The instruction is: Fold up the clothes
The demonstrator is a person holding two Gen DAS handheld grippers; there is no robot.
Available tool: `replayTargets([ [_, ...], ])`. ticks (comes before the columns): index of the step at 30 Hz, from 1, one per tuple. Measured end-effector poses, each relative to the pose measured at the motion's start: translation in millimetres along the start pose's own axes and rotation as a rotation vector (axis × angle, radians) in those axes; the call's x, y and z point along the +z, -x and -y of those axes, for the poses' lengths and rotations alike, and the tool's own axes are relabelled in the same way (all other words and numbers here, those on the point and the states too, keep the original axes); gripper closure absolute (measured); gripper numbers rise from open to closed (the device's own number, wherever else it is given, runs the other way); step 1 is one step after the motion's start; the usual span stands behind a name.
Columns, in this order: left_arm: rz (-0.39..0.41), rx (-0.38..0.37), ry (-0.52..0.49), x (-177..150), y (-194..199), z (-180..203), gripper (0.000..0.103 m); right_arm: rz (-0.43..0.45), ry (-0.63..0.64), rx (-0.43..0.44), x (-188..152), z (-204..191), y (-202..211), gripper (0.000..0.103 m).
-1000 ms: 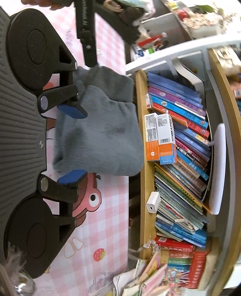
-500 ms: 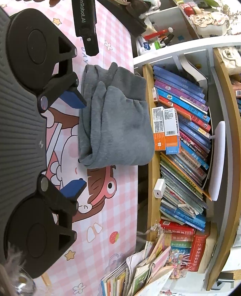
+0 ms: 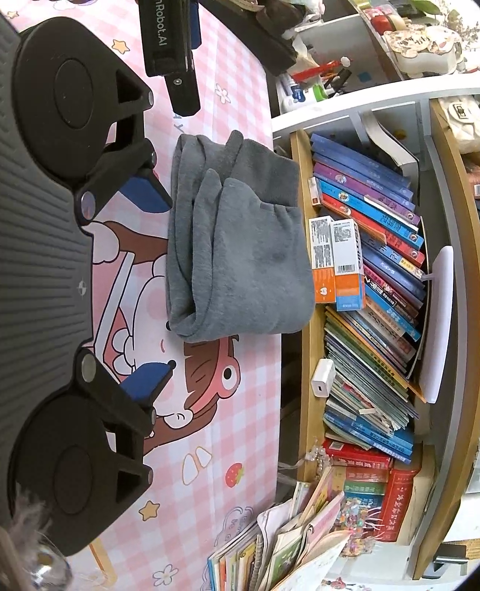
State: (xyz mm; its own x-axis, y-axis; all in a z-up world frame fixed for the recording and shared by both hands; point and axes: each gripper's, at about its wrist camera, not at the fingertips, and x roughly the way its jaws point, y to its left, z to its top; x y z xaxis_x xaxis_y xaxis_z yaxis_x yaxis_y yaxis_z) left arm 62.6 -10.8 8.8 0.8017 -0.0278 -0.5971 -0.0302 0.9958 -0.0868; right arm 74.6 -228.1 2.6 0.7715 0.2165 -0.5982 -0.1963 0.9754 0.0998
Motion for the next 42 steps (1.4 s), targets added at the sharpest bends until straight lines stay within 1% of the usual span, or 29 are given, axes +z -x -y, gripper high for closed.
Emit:
replayTargets([
  [10, -0.017, 0.008, -0.022, -6.9, 0.0, 1.5, 0.000, -0.006, -0.002, -0.005, -2.5, -0.2, 1.2, 0.014],
  [19, -0.038, 0.002, 0.000, -8.7, -0.3, -1.0, 0.000, -0.017, -0.003, -0.004, -5.7, -0.8, 1.6, 0.013],
  [31, -0.042, 0.002, -0.006, -10.2, 1.4, -1.3, 0.000, -0.010, 0.005, 0.002, -6.3, -4.2, 3.6, 0.013],
  [42, -0.050, 0.004, -0.021, -11.2, -1.2, -2.1, 0.000, -0.015, 0.009, -0.013, -6.8, -6.1, 3.6, 0.010],
])
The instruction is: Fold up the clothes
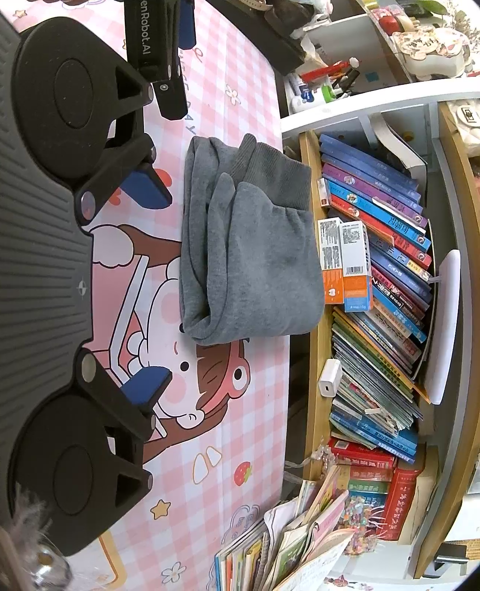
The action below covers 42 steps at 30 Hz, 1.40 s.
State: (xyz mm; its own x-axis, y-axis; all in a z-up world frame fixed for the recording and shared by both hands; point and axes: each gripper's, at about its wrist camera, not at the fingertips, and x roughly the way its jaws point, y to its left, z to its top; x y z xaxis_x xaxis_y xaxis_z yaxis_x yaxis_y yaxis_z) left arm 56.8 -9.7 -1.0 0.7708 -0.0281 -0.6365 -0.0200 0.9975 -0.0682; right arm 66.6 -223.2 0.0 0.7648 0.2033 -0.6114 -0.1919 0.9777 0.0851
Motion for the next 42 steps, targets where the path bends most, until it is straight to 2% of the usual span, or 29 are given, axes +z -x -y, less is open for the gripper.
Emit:
replayTargets([
  [19, 0.016, 0.025, -0.038, -0.4, 0.9, 4.3, 0.000, -0.010, -0.015, -0.006, -1.1, 3.3, -2.3, 0.010],
  [27, 0.023, 0.001, -0.051, -0.7, 3.6, 8.8, 0.000, -0.015, -0.016, -0.002, -1.1, 3.2, -2.9, 0.010],
  [42, -0.020, -0.036, -0.021, -0.1, -1.2, 4.9, 0.000, -0.026, -0.021, -0.004, -1.6, 4.5, -4.8, 0.010],
])
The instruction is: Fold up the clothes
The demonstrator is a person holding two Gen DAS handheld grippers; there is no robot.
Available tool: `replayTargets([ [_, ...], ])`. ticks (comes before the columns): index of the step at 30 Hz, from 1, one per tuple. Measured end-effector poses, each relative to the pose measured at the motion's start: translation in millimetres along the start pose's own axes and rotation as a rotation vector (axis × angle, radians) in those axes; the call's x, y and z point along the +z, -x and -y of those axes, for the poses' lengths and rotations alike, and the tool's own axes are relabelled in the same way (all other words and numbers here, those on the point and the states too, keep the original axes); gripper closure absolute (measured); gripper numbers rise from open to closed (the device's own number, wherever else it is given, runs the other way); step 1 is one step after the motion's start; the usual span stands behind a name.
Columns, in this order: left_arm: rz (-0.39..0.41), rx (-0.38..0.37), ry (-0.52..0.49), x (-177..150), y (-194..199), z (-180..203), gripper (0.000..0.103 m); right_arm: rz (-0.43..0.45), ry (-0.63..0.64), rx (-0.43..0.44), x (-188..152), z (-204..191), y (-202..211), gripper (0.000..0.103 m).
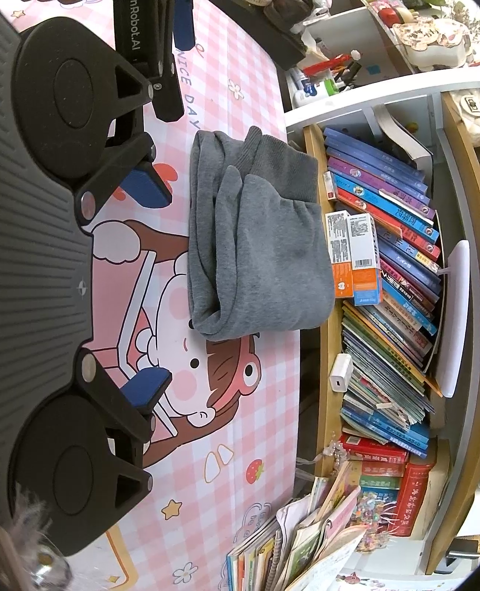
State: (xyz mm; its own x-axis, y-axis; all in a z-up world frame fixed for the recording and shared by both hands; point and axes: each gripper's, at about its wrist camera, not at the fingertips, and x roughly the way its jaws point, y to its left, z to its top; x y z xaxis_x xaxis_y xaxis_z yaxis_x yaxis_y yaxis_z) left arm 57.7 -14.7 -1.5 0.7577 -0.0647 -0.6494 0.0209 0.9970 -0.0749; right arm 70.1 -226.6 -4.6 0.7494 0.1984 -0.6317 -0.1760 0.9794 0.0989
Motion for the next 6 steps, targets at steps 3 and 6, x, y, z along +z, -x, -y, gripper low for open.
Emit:
replayTargets([
  [3, -0.003, 0.000, -0.001, -0.2, -1.0, 0.0, 0.000, -0.002, -0.001, 0.000, 0.0, 0.4, -0.8, 0.010],
  [6, -0.019, 0.002, 0.000, 0.1, -3.5, -0.1, 0.000, -0.003, -0.001, -0.001, -0.2, 0.7, -1.7, 0.010],
])
